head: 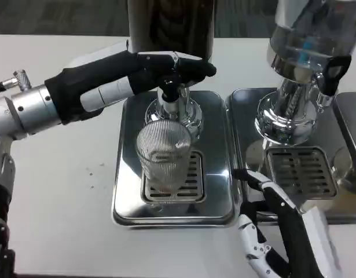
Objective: Grasp the cup under the faucet to collect the drink, then remove the cup.
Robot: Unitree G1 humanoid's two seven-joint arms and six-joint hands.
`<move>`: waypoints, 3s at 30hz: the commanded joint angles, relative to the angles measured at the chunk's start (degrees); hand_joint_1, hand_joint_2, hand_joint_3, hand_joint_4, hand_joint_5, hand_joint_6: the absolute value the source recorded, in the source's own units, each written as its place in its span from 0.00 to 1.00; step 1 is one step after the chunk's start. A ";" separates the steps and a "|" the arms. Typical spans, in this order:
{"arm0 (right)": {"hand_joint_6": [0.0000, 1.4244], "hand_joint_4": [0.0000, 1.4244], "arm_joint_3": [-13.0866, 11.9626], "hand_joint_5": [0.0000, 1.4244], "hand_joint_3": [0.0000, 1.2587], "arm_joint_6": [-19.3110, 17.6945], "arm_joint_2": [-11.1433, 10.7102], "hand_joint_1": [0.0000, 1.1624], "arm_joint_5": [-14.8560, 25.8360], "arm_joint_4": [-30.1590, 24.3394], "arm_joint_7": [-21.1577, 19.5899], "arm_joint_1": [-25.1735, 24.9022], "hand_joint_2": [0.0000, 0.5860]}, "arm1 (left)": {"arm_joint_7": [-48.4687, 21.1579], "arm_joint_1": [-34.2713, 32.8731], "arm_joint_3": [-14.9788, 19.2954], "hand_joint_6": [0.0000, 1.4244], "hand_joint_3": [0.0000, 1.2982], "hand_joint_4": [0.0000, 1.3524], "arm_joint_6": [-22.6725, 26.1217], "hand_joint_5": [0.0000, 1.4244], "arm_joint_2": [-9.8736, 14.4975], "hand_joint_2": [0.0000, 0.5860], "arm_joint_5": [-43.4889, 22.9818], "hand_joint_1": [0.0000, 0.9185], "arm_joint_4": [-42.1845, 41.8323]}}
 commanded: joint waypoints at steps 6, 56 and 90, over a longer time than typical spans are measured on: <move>0.27 0.14 -0.10 0.15 0.23 0.44 0.13 0.36 -0.01 -0.33 -0.04 0.08 0.94 | 1.42 1.31 -1.72 0.06 0.19 0.08 -4.95 0.09 0.70 0.11 1.98 0.00 -0.72; 0.12 0.01 -2.23 0.01 0.02 5.15 -1.83 0.46 14.80 5.07 17.08 -14.31 0.37 | 7.83 2.73 -5.91 0.06 0.19 0.08 -14.72 0.09 2.74 0.12 4.37 0.00 -1.91; 0.13 0.03 -1.76 0.02 0.04 5.01 0.22 0.43 15.72 15.24 17.35 -25.36 0.35 | 8.10 3.51 -5.79 0.07 0.19 0.09 -14.62 0.10 3.10 0.13 3.97 0.00 -2.93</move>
